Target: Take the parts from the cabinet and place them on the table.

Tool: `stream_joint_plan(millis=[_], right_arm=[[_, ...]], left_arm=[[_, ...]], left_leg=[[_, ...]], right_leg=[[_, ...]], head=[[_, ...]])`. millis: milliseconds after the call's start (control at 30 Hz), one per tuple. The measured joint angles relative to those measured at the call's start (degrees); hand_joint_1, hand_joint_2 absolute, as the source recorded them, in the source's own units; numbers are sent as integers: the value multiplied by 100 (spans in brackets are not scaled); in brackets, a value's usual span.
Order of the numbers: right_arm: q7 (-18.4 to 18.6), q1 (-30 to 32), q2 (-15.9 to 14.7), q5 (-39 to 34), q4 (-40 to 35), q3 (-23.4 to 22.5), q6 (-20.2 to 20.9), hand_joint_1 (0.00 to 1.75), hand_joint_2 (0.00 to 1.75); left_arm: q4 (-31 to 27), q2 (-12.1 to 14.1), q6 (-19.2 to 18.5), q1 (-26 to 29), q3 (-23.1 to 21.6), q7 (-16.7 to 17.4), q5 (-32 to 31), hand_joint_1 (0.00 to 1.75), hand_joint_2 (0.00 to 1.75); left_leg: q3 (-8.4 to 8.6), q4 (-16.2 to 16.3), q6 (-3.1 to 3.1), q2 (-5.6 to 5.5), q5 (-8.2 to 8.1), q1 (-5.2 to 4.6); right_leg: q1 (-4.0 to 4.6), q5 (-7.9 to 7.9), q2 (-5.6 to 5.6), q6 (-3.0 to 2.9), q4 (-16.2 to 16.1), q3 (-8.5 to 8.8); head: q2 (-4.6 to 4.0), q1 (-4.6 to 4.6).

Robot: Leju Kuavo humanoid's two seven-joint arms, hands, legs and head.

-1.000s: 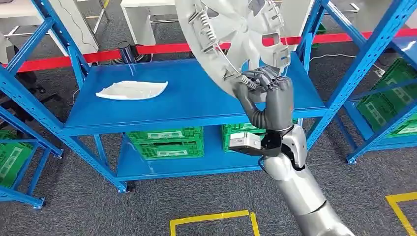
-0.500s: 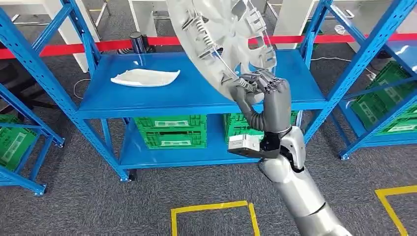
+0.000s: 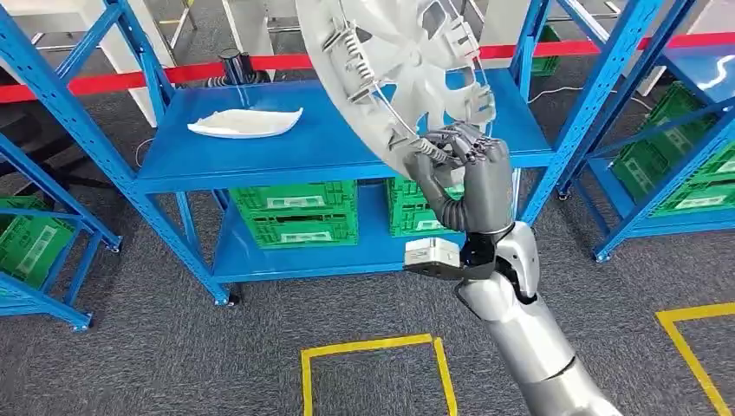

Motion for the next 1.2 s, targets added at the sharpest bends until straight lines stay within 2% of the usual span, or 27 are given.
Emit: stream_joint_plan(millis=[33,67,100,133,167,233,300,367,433,467,500,533,600,633,667,700,767,800,833,900,933,967,1000,1033,1100,1167,1200], right_arm=[[2,-1,0,0,0,0,0,175,175],[2,-1,0,0,0,0,0,175,175],[2,-1,0,0,0,0,-2,175,175],[2,0,0,0,-2,0,-4,175,175],[4,2,0,0,-4,0,-7,175,175],[-9,12,0,0,-4,11,-7,175,175],[-18,52,-4,0,-4,13,-9,175,175],[-44,64,-7,2,-9,22,-9,175,175],[-68,87,-7,0,-11,26,-7,175,175],[-68,104,-7,0,-11,26,-7,175,175],[-68,117,-7,2,-11,26,-7,175,175],[-68,127,-7,2,-11,26,-7,175,175],[-68,131,-7,2,-13,28,-7,175,175],[-68,129,-7,2,-37,28,-7,175,175],[-74,134,-7,9,-61,33,-7,175,175],[-79,158,-7,11,-68,35,-7,175,175],[-83,172,-7,37,-87,39,-9,175,175],[-85,180,-7,48,-94,44,-7,175,175],[-83,177,-2,59,-98,46,2,175,175],[-70,180,4,76,-135,46,35,175,175],[-68,180,4,94,-142,46,59,175,175],[-68,186,4,105,-142,46,79,175,175],[-68,194,4,109,-142,48,94,175,175],[-66,197,2,120,-142,46,107,175,175],[-66,199,2,142,-144,46,122,175,175],[-66,187,2,153,-179,46,140,175,175],[-74,189,9,155,-194,48,142,175,175]], left_arm=[[-2,2,-2,-1,0,0,0,0,175],[-2,9,-2,-1,0,0,0,0,175],[-2,9,-2,-8,0,0,0,0,175],[-2,7,-2,-25,0,2,0,0,175],[-2,4,-4,-28,0,0,0,0,175],[0,4,-13,-25,0,-4,0,0,175],[0,-9,-13,-21,4,-4,0,0,175],[-7,11,-13,-19,9,-4,0,0,175],[-9,11,-13,-18,9,-4,0,0,175],[-9,9,-13,-11,13,-4,0,0,175],[-9,9,-13,-7,22,-4,0,0,175],[-9,7,-13,-3,39,2,0,0,175],[-7,4,-13,0,46,0,0,0,175],[-7,-11,-15,-6,48,0,0,0,175],[-9,-13,-15,-10,48,0,0,0,175],[-9,-18,-20,-4,48,-2,0,0,175],[-4,-24,-22,-1,50,-2,0,0,175],[-2,-22,-22,6,55,-2,0,0,175],[-2,-24,-22,11,55,-15,0,0,175],[0,-35,-20,12,55,13,-2,0,175],[0,-35,-20,11,55,11,-2,0,175],[0,-35,-20,11,57,11,0,0,175],[0,-33,-20,11,59,9,2,0,175],[-2,-33,-24,10,66,0,4,0,175],[-2,-28,-44,12,74,2,2,0,175],[-2,-28,-48,15,79,0,0,0,175],[0,-35,-48,19,85,0,0,0,175]], left_leg=[[220,-246,-1,1,221,10],[571,-714,0,1,426,18],[946,-1227,4,1,467,24],[1228,-1700,10,-3,220,11],[1307,-1805,99,-35,207,-32],[1194,-1796,186,-29,265,-47],[1112,-1844,337,26,407,-19],[974,-1851,407,34,549,-22],[765,-1840,433,35,707,-44],[664,-1830,435,34,781,-55],[569,-1820,433,33,847,-64],[480,-1805,428,32,906,-73],[322,-1771,409,29,1019,-93],[272,-1751,387,29,1072,-101],[244,-1740,358,25,1121,-119],[259,-1779,317,31,1182,-110],[247,-1836,245,35,1302,-87],[211,-1820,211,26,1299,-102],[149,-1715,166,7,1063,-89],[-45,-1030,84,2,347,-56],[-136,-598,50,2,107,-41],[-205,-180,22,2,35,-27],[-187,26,1,3,176,-14],[-60,-19,-12,2,418,-4],[529,-752,-15,-67,693,26],[1277,-1785,27,-493,313,63],[1264,-1852,94,-443,244,47]], right_leg=[[-5,60,0,19,8,-80],[-14,118,1,45,20,-159],[-22,165,3,76,40,-211],[-2,203,7,115,61,-246],[-1,251,6,154,63,-256],[-8,376,5,232,2,-245],[-47,393,17,308,4,-294],[-32,-296,21,339,503,-476],[-28,-905,21,363,1462,-689],[-24,-949,21,357,1786,-716],[-17,-831,21,342,1859,-643],[-6,-637,21,315,1709,-452],[44,-363,23,213,824,264],[88,-603,20,136,228,672],[88,-722,11,135,-129,838],[117,-650,19,134,-59,779],[135,-579,27,65,-88,741],[57,-473,1,23,-158,675],[56,-402,-10,-9,-166,609],[42,-277,-6,-43,-168,445],[41,-224,-5,-38,-166,363],[37,-152,-11,-23,-160,273],[29,-89,-10,-2,-154,193],[17,-25,16,26,-138,126],[-12,75,90,98,-101,-20],[-2,145,147,170,-33,-129],[3,199,181,206,-28,-153]], head=[[0,0],[0,0],[0,0],[0,-2],[0,9],[2,0],[0,-7],[0,13],[0,15],[0,15],[0,15],[0,15],[0,17],[0,11],[0,6],[0,7],[0,44],[0,50],[0,41],[0,17],[0,18],[0,15],[0,17],[0,15],[0,15],[0,15],[0,9]])
